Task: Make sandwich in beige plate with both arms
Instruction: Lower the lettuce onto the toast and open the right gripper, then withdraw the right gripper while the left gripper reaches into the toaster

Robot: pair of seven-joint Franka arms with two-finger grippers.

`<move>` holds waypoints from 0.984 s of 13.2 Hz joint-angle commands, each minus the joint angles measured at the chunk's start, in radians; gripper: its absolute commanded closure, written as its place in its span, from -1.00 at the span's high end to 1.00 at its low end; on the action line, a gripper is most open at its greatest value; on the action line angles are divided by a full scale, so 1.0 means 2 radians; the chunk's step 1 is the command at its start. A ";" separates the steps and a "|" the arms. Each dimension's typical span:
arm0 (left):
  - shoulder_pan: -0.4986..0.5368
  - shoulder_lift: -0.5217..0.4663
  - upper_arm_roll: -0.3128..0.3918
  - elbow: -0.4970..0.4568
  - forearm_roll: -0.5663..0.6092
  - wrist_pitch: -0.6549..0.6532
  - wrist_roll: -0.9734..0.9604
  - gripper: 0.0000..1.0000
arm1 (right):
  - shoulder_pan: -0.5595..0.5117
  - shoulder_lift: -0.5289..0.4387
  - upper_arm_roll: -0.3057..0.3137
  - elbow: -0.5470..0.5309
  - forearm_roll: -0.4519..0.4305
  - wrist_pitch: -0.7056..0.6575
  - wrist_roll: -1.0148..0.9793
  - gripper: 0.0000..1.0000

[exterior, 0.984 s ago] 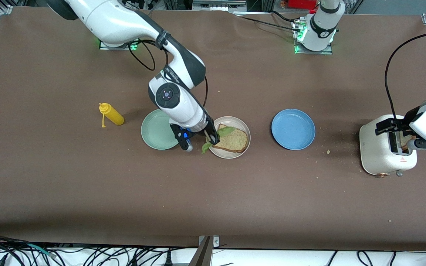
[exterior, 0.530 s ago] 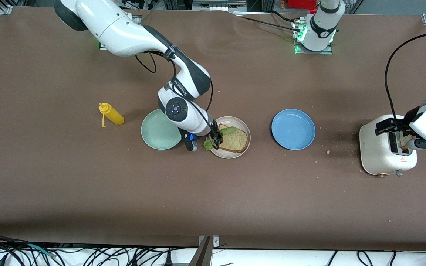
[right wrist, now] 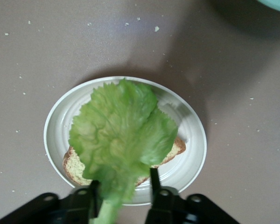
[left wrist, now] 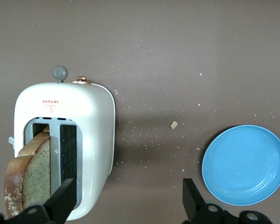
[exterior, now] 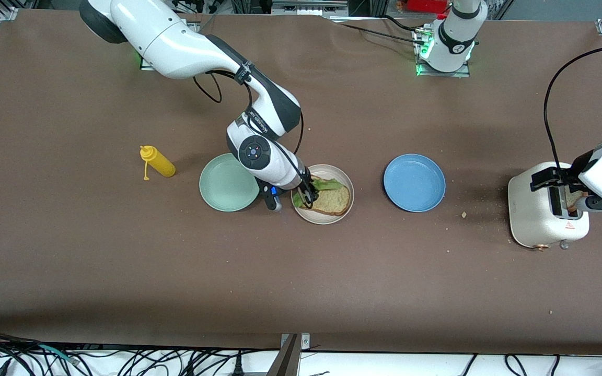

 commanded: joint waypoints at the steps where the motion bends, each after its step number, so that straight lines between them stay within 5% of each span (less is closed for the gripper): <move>1: 0.003 0.000 -0.003 0.004 0.017 0.002 0.001 1.00 | 0.001 0.001 0.000 0.020 0.006 -0.007 0.004 0.98; 7: 0.003 0.001 -0.003 0.004 0.017 0.002 0.001 1.00 | -0.020 -0.038 0.002 0.056 0.006 -0.102 -0.016 0.99; 13: 0.003 0.000 -0.003 0.004 0.017 0.002 0.001 1.00 | -0.090 -0.144 -0.005 0.038 0.000 -0.291 -0.253 0.99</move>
